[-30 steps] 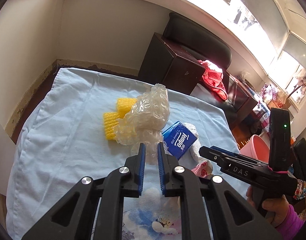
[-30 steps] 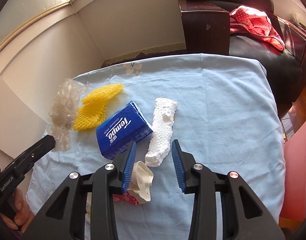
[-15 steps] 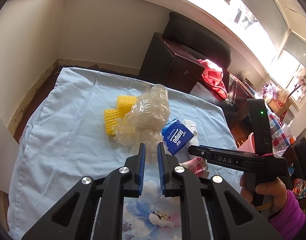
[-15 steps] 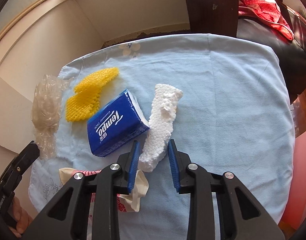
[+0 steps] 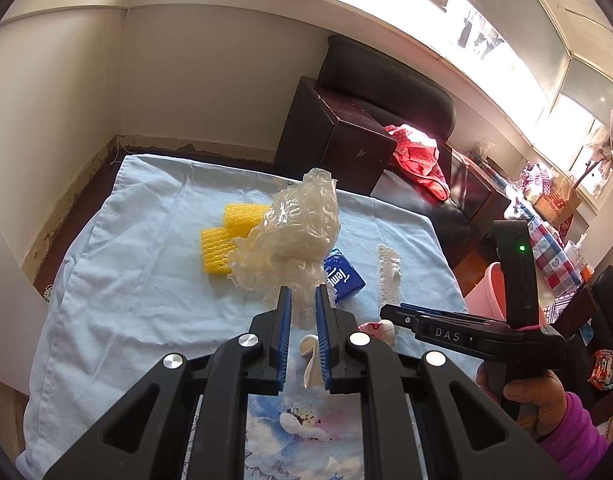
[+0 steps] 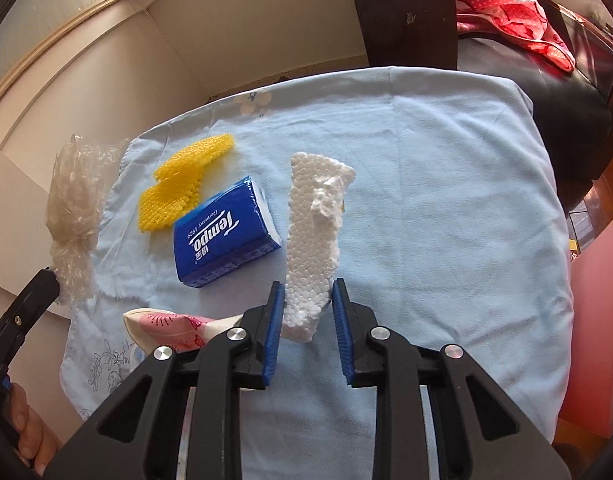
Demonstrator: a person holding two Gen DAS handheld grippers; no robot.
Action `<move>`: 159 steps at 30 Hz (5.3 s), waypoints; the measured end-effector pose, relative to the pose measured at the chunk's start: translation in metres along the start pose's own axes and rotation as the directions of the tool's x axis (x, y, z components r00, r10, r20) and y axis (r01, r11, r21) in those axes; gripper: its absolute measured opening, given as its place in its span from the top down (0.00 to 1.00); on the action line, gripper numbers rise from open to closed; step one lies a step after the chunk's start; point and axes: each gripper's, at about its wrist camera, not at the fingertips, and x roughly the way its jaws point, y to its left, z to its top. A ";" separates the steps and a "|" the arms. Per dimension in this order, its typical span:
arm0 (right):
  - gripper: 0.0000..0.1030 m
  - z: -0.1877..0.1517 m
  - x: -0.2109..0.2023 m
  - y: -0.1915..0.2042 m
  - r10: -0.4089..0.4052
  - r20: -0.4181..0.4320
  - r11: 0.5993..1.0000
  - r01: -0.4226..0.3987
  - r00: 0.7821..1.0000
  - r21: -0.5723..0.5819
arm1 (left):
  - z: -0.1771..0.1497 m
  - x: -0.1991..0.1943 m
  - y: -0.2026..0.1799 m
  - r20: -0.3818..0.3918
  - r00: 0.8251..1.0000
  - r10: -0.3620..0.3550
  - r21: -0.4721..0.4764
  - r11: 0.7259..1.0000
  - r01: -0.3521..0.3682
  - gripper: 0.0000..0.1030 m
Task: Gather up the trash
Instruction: 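Grasp the clear plastic wrap with the left tool while the right tool grasps the white foam strip, then carry the plastic wrap and foam strip over the bucket and open both tools, then move both open tools back over the yellow foam nets on the table, then grasp one yellow foam net with the left tool while the right tool grasps the other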
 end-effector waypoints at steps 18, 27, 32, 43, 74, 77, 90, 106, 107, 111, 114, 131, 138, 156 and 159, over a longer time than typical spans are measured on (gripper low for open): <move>0.75 -0.066 -0.133 -0.091 -0.189 0.279 0.975 0.145 0.941 0.170 | -0.021 0.020 -0.135 -0.039 0.975 -0.219 0.158 0.962 0.222 0.89; 0.75 -0.085 -0.161 -0.154 -0.285 0.312 0.934 0.189 0.906 0.304 | -0.034 0.043 -0.229 -0.101 0.945 -0.311 0.271 0.905 0.327 0.89; 0.75 -0.093 -0.163 -0.181 -0.305 0.305 0.914 0.187 0.902 0.360 | -0.049 0.066 -0.270 -0.168 0.932 -0.320 0.304 0.883 0.358 0.89; 0.75 -0.105 -0.159 -0.205 -0.322 0.279 0.897 0.197 0.905 0.397 | -0.071 0.102 -0.298 -0.274 0.914 -0.300 0.307 0.873 0.379 0.88; 0.62 -0.104 -0.168 -0.191 -0.317 0.310 0.900 0.181 0.896 0.396 | -0.037 0.051 -0.227 -0.106 0.953 -0.284 0.285 0.910 0.302 0.63; 0.62 -0.101 -0.170 -0.177 -0.301 0.333 0.915 0.172 0.894 0.365 | -0.032 0.037 -0.209 -0.063 0.964 -0.260 0.295 0.917 0.267 0.61; 0.62 -0.084 -0.144 -0.098 -0.147 0.335 0.982 0.098 0.931 0.158 | -0.021 -0.013 -0.104 0.056 0.994 -0.092 0.236 0.969 0.076 0.53; 0.62 -0.077 -0.084 -0.005 0.003 0.198 0.998 0.010 0.980 -0.066 | -0.039 -0.014 -0.007 0.022 0.997 0.078 0.123 0.989 -0.080 0.53; 0.62 -0.077 -0.082 -0.003 0.005 0.192 0.998 0.009 0.981 -0.069 | -0.040 -0.013 -0.006 0.023 0.996 0.083 0.125 0.989 -0.085 0.53; 0.62 -0.077 -0.073 0.001 0.012 0.173 0.998 0.000 0.985 -0.071 | -0.038 -0.008 0.001 0.017 0.995 0.100 0.111 0.989 -0.101 0.53; 0.62 -0.075 -0.068 0.001 0.020 0.161 0.998 -0.010 0.987 -0.061 | -0.033 -0.002 0.009 0.011 0.993 0.117 0.088 0.989 -0.118 0.53; 0.62 -0.045 -0.064 0.001 0.068 0.181 0.997 -0.059 0.981 -0.054 | 0.037 0.082 0.052 -0.055 0.983 0.175 -0.056 0.982 -0.178 0.53; 0.62 -0.008 -0.052 0.008 0.118 0.159 0.992 -0.110 0.980 -0.058 | 0.027 0.113 0.056 -0.126 0.979 0.160 -0.039 0.985 -0.166 0.82; 0.62 0.085 0.041 0.082 0.184 -0.040 0.958 -0.189 0.982 -0.215 | 0.003 0.054 0.095 -0.111 0.980 0.167 -0.082 0.981 -0.177 0.99; 0.62 0.089 0.054 0.091 0.197 -0.097 0.953 -0.214 0.976 -0.215 | -0.004 0.050 0.100 -0.138 0.979 0.151 -0.088 0.982 -0.164 0.99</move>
